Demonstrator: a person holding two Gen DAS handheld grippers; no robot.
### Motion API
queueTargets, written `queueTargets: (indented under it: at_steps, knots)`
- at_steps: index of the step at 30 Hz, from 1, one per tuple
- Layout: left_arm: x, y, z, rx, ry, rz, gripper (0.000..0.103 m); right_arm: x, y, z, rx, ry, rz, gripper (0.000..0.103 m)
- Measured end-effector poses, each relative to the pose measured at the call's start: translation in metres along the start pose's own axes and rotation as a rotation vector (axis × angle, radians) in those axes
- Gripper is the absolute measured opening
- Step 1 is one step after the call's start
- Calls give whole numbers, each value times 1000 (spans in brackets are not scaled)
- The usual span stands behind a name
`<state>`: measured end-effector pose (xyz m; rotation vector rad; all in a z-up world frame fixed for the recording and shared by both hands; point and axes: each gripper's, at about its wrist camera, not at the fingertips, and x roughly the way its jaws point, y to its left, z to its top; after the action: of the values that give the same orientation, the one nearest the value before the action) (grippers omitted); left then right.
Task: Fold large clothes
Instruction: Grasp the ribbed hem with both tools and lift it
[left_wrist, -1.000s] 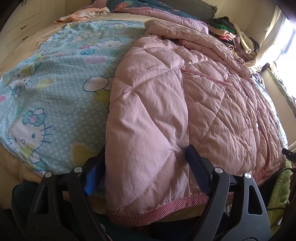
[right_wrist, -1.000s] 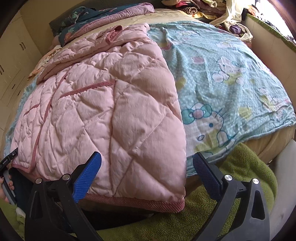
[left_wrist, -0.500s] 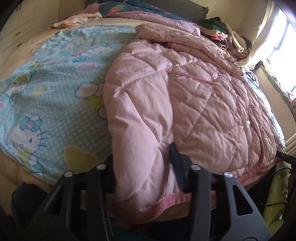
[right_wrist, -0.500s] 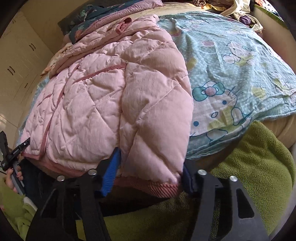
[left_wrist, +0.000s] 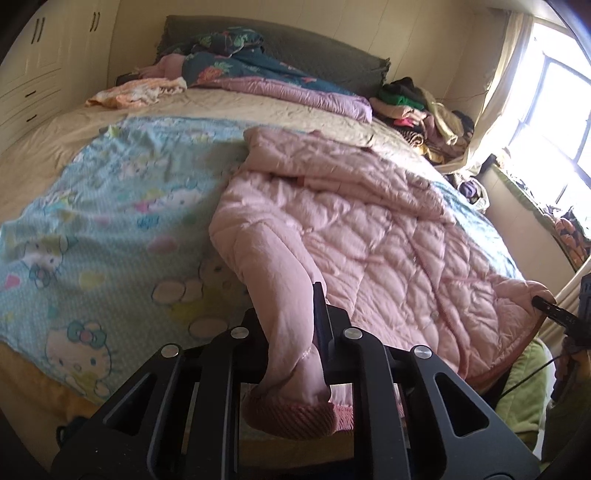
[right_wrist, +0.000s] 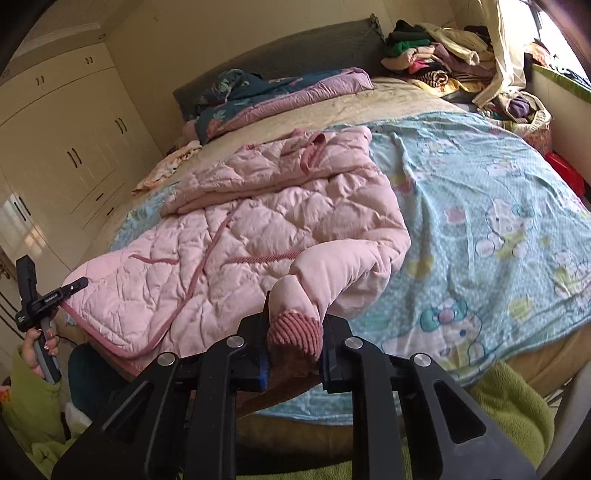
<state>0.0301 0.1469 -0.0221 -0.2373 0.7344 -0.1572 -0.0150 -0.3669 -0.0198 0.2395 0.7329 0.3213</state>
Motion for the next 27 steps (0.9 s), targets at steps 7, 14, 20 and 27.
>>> queueTargets:
  at_steps: [7,14,20,27]
  knots:
    - [1,-4,40,-22,-76,-24,9,-6,-4,39,17,-105,21,16]
    - [2,-2,74,-63,-133,-34,9,-10,-3,80,14,-179,36,16]
    - [-8,-4,96,-73,-181,-36,9,-21,3,107,-3,-245,51,15]
    - [-26,-13,126,-86,-239,-45,9,-37,10,140,-1,-318,62,15]
